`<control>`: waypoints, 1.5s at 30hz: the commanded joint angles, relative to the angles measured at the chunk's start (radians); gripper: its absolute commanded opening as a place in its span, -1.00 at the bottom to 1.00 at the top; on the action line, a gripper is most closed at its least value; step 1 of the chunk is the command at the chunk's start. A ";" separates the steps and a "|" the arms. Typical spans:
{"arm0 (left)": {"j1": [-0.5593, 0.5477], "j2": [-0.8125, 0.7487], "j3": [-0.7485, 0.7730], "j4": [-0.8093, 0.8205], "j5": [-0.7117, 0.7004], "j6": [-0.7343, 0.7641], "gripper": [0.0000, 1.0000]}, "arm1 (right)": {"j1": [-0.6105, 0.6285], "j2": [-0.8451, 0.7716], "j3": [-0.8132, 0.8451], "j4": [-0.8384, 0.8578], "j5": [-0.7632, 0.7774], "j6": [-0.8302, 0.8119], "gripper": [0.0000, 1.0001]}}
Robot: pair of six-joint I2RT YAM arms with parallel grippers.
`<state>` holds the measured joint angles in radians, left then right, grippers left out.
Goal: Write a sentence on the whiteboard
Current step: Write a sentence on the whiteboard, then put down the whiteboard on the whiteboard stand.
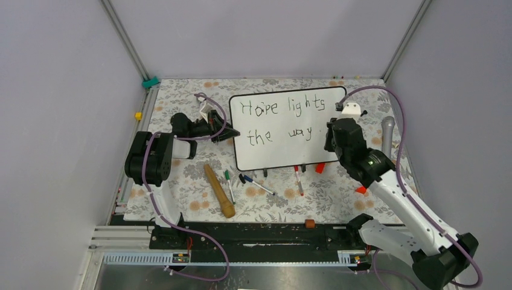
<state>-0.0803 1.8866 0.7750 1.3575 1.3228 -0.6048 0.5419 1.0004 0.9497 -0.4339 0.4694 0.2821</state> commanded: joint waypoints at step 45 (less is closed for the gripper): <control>0.074 -0.021 -0.031 0.117 -0.193 0.058 0.04 | -0.005 -0.126 -0.031 -0.010 -0.119 0.015 -1.00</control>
<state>-0.0196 1.9129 0.7647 1.4094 1.2007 -0.5732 0.5411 0.8848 0.9180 -0.4461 0.3706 0.2924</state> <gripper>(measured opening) 0.503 0.156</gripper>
